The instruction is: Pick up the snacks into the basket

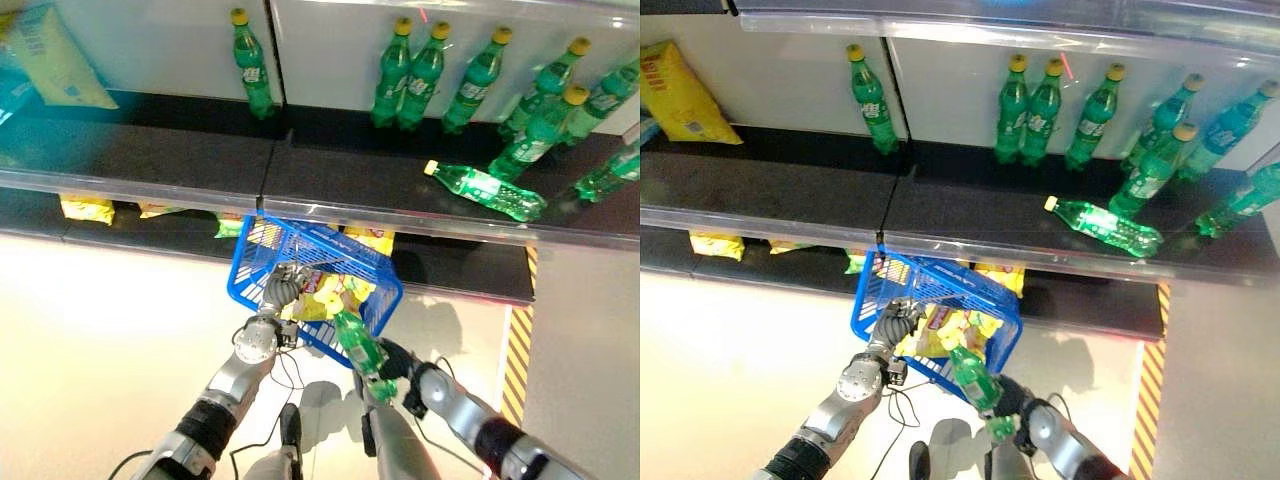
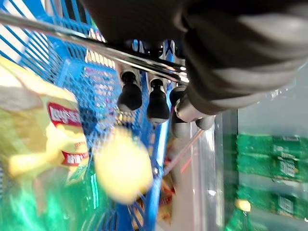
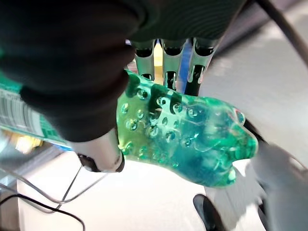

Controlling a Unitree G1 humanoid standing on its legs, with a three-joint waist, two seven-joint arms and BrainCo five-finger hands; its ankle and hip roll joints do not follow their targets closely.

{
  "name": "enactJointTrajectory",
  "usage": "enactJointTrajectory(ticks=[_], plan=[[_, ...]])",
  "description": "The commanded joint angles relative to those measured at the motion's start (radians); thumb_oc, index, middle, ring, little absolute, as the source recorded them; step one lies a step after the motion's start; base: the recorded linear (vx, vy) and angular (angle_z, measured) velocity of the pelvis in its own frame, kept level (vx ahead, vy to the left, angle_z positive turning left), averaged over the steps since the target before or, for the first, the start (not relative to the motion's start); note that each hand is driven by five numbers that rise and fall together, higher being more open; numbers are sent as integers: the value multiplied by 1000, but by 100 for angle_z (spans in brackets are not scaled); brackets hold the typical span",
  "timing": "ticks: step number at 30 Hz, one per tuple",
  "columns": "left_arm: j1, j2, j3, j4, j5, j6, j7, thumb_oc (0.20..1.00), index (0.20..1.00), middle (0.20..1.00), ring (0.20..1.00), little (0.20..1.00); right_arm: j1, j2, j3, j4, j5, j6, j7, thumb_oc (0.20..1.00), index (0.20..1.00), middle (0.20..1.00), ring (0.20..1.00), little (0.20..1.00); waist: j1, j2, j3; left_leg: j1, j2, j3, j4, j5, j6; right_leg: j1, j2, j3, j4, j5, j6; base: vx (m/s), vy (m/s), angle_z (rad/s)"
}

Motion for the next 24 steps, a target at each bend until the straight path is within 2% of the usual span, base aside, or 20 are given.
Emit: enactJointTrajectory(ticks=[1,5,10,17,19,23,24], plan=[[-49,-3,-36,-225,-34,-128,-50,200,200,200,200,200,-11,56,23,-35,-31,-58,-11,200,200,200,200,200,19,29,-82,-74,-6,-56,21,-7,-10,-3,-59,15,126,-194,148,-2,-59,24],[-50,-7,-112,-255,-65,-112,-103,200,200,200,200,200,-88,101,40,3,20,-49,-12,200,200,200,200,200,43,43,-84,-79,-3,-84,1,10,-17,-7,-61,-10,136,-203,140,2,-62,24],[-43,18,-176,-283,-99,-108,-157,200,200,200,200,200,-206,102,46,53,58,-51,-23,200,200,200,200,200,69,61,-81,-86,-1,-103,-10,22,-21,-15,-61,-27,146,-212,133,-2,-51,20],[-33,54,-228,-349,-134,-97,-213,200,200,200,200,200,-304,110,-52,195,201,-33,-50,200,200,200,200,200,93,90,-75,-99,-5,-130,-13,34,-24,-24,-71,-49,170,-226,129,5,-30,14],[-34,72,-237,-392,-165,-94,-229,200,200,200,200,200,-347,98,-120,242,297,-32,-82,200,200,200,200,200,102,105,-73,-104,-10,-138,-15,38,-23,-31,-75,-55,178,-230,129,5,-5,7],[-35,81,-247,-413,-189,-92,-239,200,200,200,200,200,-391,81,-151,264,331,-39,-108,200,200,200,200,200,112,113,-71,-110,-13,-144,-17,43,-23,-35,-80,-60,184,-233,129,8,2,14],[-36,80,-252,-413,-189,-92,-242,200,200,200,200,200,-400,77,-162,275,339,-38,-117,1000,1000,1000,1000,1000,113,116,-71,-111,-14,-146,-19,44,-23,-34,-81,-62,184,-233,128,7,1,9]])
